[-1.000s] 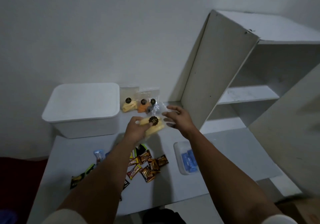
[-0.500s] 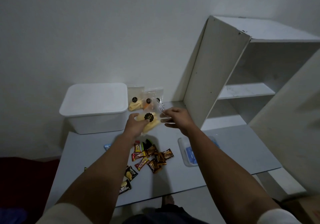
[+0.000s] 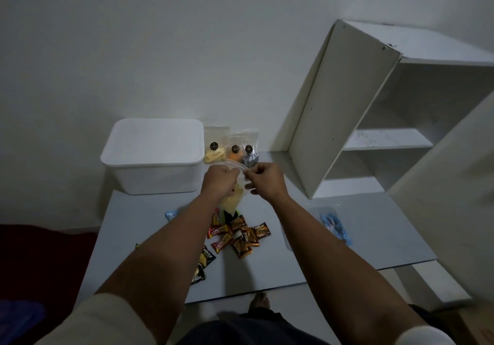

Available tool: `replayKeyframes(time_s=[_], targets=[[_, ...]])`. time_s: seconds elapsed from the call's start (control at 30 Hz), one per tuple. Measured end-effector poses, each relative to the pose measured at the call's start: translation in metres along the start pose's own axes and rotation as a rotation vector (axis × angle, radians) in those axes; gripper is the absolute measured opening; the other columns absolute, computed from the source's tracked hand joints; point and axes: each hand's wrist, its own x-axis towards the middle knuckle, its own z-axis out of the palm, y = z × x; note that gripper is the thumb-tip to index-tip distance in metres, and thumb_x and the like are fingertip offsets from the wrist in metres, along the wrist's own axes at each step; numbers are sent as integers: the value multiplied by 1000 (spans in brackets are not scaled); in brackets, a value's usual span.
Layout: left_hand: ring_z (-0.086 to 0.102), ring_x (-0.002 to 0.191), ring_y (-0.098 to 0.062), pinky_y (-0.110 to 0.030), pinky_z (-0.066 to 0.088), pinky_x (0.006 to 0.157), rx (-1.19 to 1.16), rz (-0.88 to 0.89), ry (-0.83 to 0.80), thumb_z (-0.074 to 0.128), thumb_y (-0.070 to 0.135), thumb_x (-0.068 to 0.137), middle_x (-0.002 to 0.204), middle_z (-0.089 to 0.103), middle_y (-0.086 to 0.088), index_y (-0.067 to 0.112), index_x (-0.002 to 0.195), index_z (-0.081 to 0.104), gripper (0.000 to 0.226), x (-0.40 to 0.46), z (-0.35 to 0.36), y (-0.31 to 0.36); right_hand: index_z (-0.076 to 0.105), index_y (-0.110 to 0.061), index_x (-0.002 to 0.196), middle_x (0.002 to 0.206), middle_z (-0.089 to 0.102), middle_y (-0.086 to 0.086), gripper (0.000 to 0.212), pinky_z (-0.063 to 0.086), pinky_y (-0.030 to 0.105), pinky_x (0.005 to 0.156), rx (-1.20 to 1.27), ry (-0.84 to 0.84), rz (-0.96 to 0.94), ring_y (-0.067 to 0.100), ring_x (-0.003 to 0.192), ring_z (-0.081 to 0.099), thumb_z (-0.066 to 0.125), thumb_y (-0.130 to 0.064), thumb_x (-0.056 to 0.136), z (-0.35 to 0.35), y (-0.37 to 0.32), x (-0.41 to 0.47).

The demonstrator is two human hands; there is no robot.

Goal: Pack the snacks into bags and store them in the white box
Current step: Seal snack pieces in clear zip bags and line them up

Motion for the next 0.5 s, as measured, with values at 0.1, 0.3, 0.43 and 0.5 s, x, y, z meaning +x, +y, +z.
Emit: replayKeyframes(time_s=[0.1,0.3,0.43,0.5], targets=[[70,64,-30,-39,61,68,197,-46,-63,63,32,74,71,70,-11,7,70,64,25,-6,-7,-1,73,-17,78,68,75,1,16,64,41,67,-192,67,6,11,59,74,73,-28,90,0,5,7],[57,66,-20,-31,45,64,275,93,2,61,43,88,73,62,-3,14,68,54,36,-12,-12,6,73,-4,100,98,78,11,19,63,48,79,-116,-157,14,24,88,77,69,-21,96,-17,-11,11],[58,108,-16,-33,47,86,61,263,47,61,30,93,118,62,2,26,117,60,25,-10,-22,4,67,-12,103,108,78,6,11,59,44,83,-40,-462,41,22,100,76,61,-22,100,-37,-23,10],[61,109,-21,-37,49,89,72,255,-65,60,23,95,119,66,-4,21,121,65,26,-9,-24,4,66,-3,110,109,79,4,22,58,44,88,-37,-544,56,19,102,76,59,-22,101,-45,-27,11]])
